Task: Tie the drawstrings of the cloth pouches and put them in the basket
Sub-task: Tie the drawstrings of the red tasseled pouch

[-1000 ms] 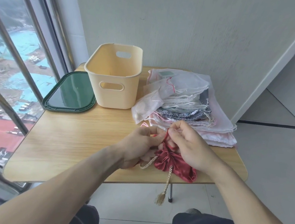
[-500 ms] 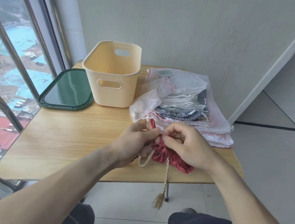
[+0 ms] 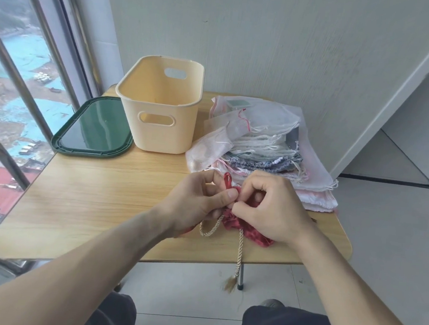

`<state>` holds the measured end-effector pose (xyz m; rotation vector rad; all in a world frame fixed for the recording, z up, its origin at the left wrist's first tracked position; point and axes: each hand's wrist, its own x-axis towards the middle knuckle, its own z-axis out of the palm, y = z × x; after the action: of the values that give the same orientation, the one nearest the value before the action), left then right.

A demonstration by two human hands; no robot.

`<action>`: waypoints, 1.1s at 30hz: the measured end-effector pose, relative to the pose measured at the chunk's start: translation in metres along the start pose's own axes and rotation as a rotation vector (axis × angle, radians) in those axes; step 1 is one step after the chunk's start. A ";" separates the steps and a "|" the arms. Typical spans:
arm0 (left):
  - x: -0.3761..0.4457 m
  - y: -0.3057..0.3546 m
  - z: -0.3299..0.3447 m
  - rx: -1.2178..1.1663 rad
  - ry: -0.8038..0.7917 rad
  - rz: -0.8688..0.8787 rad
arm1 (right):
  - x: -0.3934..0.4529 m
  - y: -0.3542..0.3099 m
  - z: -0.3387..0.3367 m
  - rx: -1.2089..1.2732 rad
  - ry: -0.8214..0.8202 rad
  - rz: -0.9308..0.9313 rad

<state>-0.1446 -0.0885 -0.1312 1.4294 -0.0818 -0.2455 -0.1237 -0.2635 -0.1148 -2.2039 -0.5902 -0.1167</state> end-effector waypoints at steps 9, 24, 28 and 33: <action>0.000 0.000 0.004 0.132 0.299 0.157 | 0.001 -0.003 0.017 0.110 0.181 0.104; -0.001 0.002 0.004 0.334 0.432 0.196 | 0.006 -0.005 0.031 0.272 0.232 0.180; 0.003 -0.003 -0.001 0.318 0.338 0.195 | 0.007 -0.001 0.027 0.262 0.142 0.270; 0.008 -0.001 -0.010 0.098 0.146 0.048 | 0.003 -0.001 0.020 0.198 0.099 0.183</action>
<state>-0.1351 -0.0804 -0.1347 1.5368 -0.0092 -0.0980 -0.1233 -0.2465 -0.1265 -2.0350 -0.3288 -0.0679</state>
